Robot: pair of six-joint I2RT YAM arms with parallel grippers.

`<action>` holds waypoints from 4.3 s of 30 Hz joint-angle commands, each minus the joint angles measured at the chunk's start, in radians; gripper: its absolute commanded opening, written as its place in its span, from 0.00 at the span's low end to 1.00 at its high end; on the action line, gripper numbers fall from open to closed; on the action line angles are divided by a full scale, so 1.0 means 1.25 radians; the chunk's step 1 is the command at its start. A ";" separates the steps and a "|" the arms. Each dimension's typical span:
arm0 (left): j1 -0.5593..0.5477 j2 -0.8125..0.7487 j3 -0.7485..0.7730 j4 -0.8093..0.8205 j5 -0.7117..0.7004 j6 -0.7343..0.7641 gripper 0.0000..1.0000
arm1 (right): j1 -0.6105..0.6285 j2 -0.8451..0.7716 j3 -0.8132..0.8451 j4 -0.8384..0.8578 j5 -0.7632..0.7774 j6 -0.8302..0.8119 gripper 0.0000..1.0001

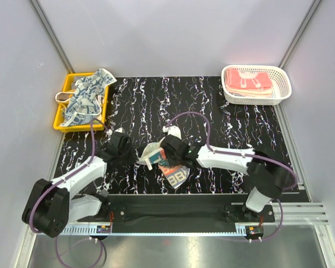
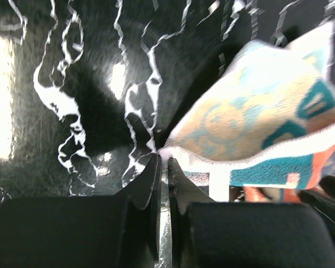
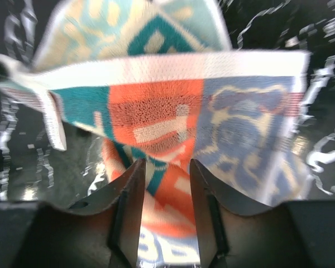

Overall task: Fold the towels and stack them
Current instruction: Flatten out the crumpled towel

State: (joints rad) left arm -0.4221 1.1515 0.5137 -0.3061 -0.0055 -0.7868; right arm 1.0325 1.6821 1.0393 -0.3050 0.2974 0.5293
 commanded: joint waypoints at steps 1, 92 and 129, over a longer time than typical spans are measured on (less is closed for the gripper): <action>0.001 -0.031 0.008 0.044 -0.027 -0.001 0.00 | -0.006 -0.128 0.023 -0.036 0.085 0.005 0.45; -0.375 -0.165 1.033 -0.282 -0.148 0.368 0.00 | -0.347 -0.515 0.497 -0.208 -0.445 -0.245 0.00; 0.262 0.867 1.380 -0.020 0.273 0.202 0.00 | -0.636 0.585 1.122 -0.102 -0.459 -0.194 0.00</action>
State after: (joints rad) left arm -0.1371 2.2772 2.1586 -0.4252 0.2935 -0.5194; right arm 0.2428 2.4012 2.3100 -0.4271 -0.2714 0.2844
